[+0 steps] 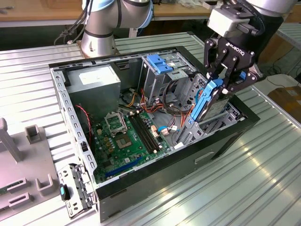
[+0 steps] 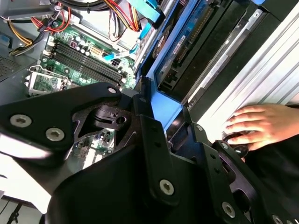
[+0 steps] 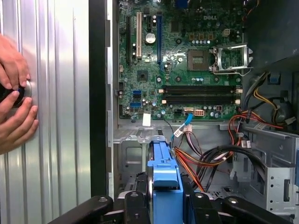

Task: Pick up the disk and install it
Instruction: 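Insert the disk into the insertion slot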

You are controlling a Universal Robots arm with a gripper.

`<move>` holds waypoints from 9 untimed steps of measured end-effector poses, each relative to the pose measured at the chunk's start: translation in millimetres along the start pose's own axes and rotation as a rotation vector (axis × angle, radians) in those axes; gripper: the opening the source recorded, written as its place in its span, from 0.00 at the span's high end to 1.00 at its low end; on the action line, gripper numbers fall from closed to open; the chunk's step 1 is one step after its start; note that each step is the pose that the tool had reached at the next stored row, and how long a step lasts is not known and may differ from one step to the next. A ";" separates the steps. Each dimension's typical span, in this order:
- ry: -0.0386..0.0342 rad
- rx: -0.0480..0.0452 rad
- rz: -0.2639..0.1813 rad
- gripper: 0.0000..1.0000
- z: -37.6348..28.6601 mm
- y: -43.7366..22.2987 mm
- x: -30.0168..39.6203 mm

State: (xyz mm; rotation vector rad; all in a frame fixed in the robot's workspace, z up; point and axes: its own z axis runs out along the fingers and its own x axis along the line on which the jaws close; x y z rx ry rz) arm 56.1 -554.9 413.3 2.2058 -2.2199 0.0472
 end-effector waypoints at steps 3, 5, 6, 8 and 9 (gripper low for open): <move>0.0000 -0.0009 0.000 0.63 7.3 0.1 -0.2; 0.0001 -0.0015 0.000 0.63 11.5 0.1 -0.3; 0.0001 -0.0022 0.000 0.63 16.0 0.2 -0.5; 0.0001 -0.0034 0.000 0.63 24.1 0.3 -0.7; 0.0001 -0.0037 0.000 0.63 27.3 0.3 -0.8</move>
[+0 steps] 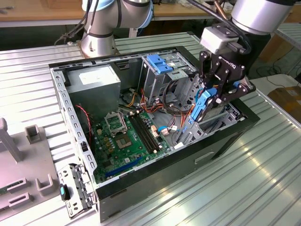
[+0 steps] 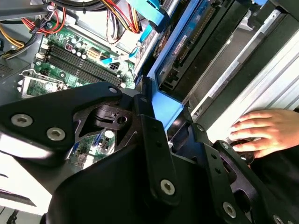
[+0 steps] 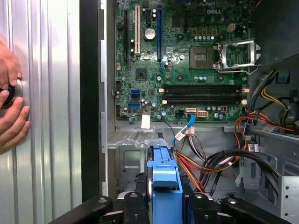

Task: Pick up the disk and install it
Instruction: 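Insert the disk into the insertion slot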

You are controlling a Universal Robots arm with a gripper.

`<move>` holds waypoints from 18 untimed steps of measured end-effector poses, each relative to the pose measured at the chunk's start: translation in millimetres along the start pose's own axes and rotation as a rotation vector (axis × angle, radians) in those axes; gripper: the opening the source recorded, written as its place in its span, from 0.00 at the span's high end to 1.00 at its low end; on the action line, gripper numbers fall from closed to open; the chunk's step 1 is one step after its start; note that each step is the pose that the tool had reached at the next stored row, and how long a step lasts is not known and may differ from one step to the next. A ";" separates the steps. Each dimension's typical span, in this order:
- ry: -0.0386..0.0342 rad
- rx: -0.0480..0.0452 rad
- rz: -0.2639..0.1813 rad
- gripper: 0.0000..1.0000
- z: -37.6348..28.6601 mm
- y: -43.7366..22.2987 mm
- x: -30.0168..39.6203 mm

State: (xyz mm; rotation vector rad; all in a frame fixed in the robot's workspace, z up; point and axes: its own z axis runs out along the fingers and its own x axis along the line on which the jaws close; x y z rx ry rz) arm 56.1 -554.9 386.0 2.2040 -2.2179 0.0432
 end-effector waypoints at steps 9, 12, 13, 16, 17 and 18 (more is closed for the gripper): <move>0.0000 -0.0014 0.000 0.63 12.4 0.1 -0.3; 0.0000 -0.0015 0.000 0.55 12.7 0.1 -0.3; 0.0001 -0.0015 0.000 0.55 12.7 0.0 -0.3; -0.0002 -0.0014 0.000 0.70 13.5 -5.0 -0.4; -0.0001 -0.0014 0.000 0.76 13.6 -7.3 -0.4; 0.0001 -0.0014 0.000 0.82 13.9 -13.4 -0.4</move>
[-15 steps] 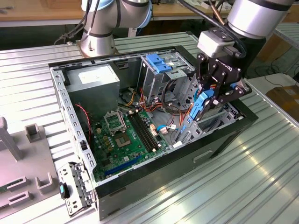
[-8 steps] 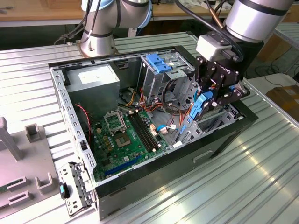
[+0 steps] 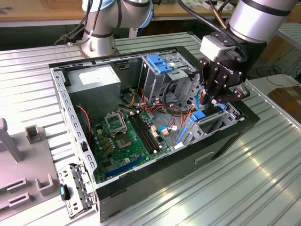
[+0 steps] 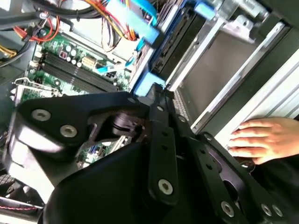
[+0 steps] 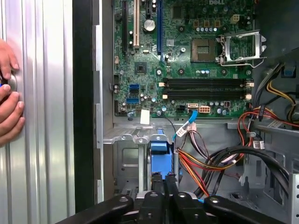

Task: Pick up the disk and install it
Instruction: 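Insert the disk into the insertion slot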

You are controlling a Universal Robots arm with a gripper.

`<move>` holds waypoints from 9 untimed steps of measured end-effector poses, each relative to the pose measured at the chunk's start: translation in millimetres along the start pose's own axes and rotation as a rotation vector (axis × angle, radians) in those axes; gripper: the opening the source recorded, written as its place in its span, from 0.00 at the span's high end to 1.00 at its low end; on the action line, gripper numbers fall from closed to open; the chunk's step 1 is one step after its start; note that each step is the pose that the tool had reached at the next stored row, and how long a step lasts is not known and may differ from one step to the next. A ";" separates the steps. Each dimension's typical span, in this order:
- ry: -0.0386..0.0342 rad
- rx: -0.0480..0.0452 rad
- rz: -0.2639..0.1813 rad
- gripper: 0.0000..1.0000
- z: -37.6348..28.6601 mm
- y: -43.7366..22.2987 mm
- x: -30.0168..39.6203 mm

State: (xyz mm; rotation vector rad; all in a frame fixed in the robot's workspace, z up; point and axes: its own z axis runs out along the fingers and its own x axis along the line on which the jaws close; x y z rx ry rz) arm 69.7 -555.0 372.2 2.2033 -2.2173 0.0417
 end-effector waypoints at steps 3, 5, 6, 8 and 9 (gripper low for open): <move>-0.0002 0.0000 0.000 0.88 1.8 -23.7 -0.2; -0.0002 0.0000 0.000 0.88 2.2 -28.5 -0.3; 0.0000 0.0000 0.000 0.88 2.2 -28.5 -0.3; -0.0001 0.0000 0.000 0.88 2.2 -28.5 -0.3; -0.0001 0.0000 0.000 0.88 2.2 -28.6 -0.3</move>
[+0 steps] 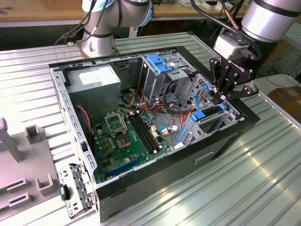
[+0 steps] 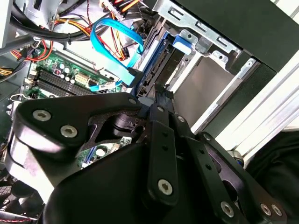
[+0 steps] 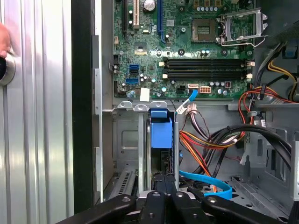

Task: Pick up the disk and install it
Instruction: 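Insert the disk into the insertion slot, then insert the first disk wire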

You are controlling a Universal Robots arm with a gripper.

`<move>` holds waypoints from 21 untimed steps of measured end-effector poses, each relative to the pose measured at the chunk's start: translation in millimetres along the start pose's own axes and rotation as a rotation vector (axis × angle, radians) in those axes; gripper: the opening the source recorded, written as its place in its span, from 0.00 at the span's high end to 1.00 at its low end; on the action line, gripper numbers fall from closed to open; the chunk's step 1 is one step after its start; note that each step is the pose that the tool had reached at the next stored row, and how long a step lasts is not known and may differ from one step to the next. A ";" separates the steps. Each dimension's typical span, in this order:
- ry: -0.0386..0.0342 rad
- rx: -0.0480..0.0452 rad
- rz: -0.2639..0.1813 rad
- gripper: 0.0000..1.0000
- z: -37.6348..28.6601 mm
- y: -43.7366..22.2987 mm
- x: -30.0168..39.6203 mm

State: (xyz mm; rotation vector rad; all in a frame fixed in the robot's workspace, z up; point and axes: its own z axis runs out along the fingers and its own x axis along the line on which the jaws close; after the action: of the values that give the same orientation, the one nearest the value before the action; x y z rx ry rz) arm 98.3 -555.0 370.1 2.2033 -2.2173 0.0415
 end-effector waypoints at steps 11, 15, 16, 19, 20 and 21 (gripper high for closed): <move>0.0000 0.0000 0.000 0.88 0.0 -0.1 0.0; -0.0007 0.0029 -0.099 0.88 0.2 -1.1 0.0; -0.0009 0.0037 -0.126 0.88 0.2 -1.6 0.0; -0.0011 0.0044 -0.147 0.88 0.5 -16.3 -0.1; -0.0011 0.0045 -0.150 0.88 0.6 -22.8 -0.1; -0.0012 0.0046 -0.158 0.88 0.6 -26.3 -0.3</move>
State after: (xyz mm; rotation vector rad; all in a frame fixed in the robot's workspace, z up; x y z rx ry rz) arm 124.6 -554.9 369.8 2.3727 -2.0382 0.0433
